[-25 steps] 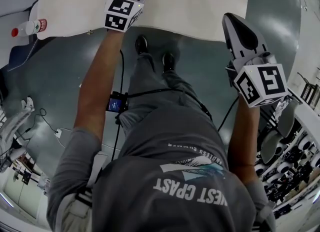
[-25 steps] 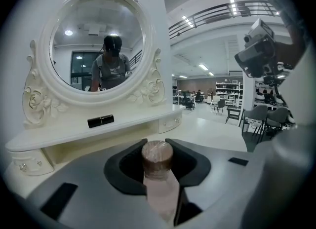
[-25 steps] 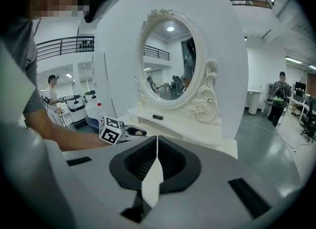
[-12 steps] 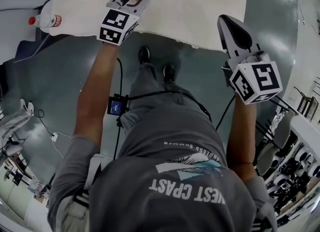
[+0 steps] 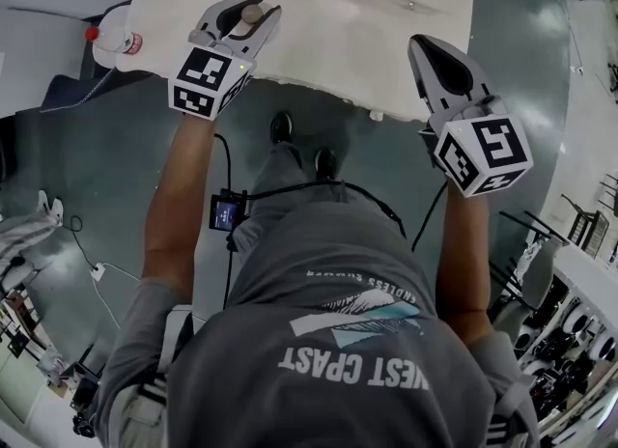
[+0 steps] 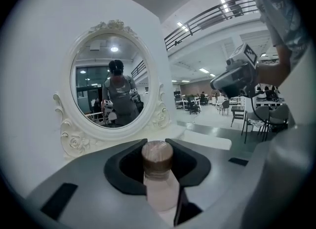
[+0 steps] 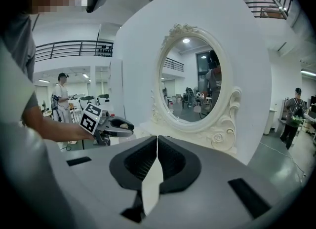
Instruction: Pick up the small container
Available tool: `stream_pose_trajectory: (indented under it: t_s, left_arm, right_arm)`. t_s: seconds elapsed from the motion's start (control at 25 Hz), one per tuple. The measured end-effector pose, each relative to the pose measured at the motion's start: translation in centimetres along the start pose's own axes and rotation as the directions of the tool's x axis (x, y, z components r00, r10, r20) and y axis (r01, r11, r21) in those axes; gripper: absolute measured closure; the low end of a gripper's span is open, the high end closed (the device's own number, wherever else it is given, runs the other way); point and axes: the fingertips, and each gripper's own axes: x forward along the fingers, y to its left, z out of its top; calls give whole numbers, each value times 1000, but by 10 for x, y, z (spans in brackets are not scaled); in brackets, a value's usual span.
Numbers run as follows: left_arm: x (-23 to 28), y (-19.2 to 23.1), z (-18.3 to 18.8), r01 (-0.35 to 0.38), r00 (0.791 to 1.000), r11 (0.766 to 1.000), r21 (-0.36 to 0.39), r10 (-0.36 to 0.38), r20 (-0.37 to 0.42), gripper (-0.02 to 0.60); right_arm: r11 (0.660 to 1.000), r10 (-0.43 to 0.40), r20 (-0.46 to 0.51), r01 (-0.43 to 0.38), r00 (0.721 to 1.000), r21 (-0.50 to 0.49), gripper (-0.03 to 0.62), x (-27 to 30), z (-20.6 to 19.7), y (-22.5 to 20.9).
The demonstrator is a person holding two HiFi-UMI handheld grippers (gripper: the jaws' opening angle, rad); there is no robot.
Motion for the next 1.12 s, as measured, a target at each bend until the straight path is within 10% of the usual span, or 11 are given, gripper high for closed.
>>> stream_pose_trajectory:
  t_s: [1.12]
  left_arm:
    - [-148,0,78,-136,989,989,52,133,60,459]
  right_arm:
    - [961,255,70,-245,964,-128,569,40,72,62]
